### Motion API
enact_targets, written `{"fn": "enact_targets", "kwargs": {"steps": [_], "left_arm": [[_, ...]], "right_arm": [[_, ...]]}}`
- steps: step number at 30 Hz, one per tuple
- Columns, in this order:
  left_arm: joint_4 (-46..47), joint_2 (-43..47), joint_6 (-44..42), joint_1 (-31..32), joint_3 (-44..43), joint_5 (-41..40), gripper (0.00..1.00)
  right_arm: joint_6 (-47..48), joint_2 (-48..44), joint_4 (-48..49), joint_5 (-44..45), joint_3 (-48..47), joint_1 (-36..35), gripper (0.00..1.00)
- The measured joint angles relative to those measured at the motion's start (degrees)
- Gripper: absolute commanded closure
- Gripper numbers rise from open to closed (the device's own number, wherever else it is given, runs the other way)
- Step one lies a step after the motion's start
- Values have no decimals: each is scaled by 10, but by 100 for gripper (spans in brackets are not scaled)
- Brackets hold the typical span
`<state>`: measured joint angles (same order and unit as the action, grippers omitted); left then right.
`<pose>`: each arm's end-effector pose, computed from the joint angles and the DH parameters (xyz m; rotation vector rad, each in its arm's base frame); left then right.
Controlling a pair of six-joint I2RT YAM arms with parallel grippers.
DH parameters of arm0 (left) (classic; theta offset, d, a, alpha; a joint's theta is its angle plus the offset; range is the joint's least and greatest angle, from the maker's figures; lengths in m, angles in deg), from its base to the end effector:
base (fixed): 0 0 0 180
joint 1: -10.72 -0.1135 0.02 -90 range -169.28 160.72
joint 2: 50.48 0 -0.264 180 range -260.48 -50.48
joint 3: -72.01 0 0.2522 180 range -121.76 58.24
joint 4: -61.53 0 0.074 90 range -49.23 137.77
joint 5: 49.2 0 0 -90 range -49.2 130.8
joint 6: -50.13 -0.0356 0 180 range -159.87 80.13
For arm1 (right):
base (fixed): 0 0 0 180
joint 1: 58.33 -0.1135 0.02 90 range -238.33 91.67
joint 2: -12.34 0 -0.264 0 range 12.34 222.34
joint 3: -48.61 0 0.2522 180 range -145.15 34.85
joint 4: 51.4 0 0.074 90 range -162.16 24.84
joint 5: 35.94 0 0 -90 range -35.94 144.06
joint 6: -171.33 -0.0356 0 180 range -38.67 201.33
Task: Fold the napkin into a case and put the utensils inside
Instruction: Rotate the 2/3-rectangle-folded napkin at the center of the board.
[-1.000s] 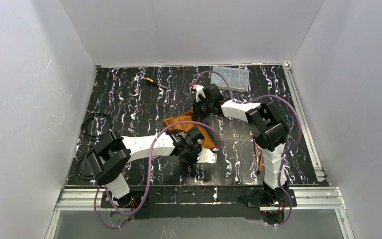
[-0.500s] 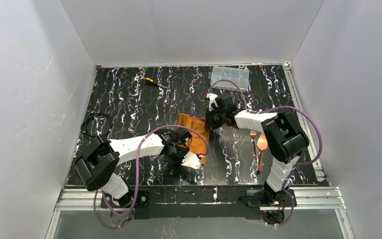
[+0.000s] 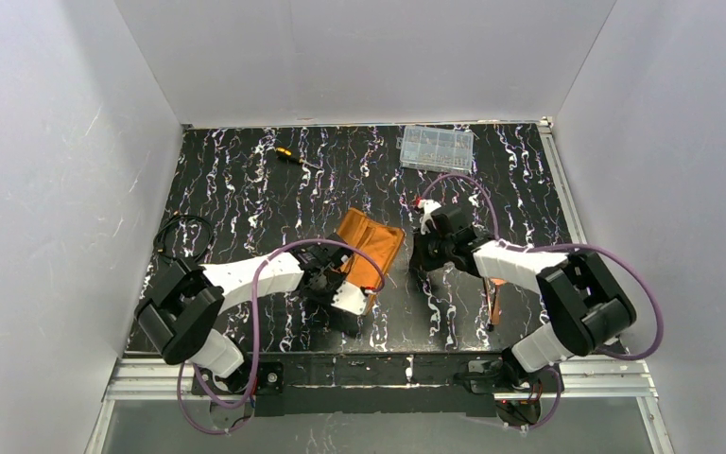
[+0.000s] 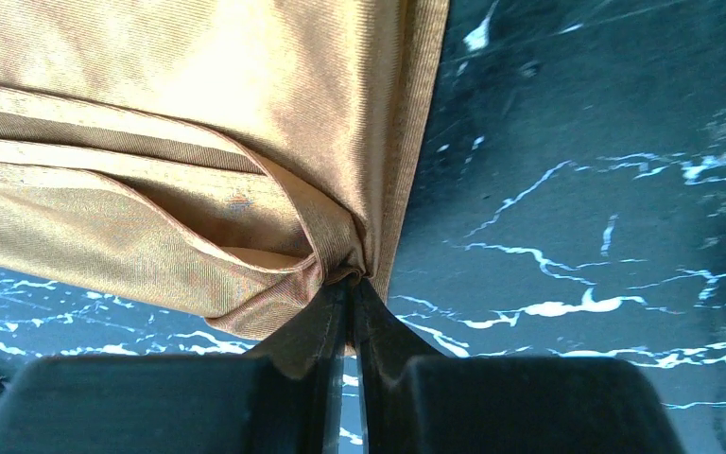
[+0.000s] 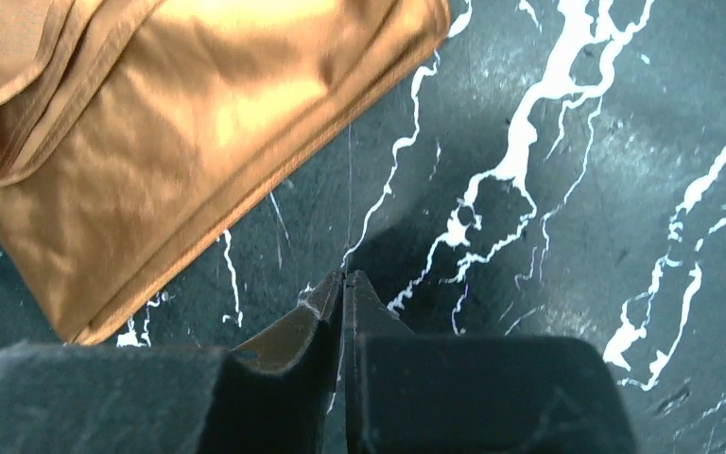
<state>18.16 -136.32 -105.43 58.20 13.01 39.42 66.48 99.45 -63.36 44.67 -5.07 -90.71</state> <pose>0.1784 -0.1933 0.1598 2.3340 1.5507 0.1101 0.2450 0.1622 0.1605 -0.4508 2.3872 0.5817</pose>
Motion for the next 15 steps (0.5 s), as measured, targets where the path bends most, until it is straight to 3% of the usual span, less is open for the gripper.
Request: {"fn": "enact_targets", "kwargs": {"steps": [3, 8, 15], "left_arm": [[11, -4, -20, -9, 0, -16, 94], [25, -1, -52, -14, 9, -25, 94], [29, 17, -113, -14, 27, -14, 93]], "right_arm": [[-14, -27, -3, 1, 18, -3, 84], [-17, -49, -31, -1, -3, -7, 72], [12, 75, -48, -60, -245, -7, 69]]}}
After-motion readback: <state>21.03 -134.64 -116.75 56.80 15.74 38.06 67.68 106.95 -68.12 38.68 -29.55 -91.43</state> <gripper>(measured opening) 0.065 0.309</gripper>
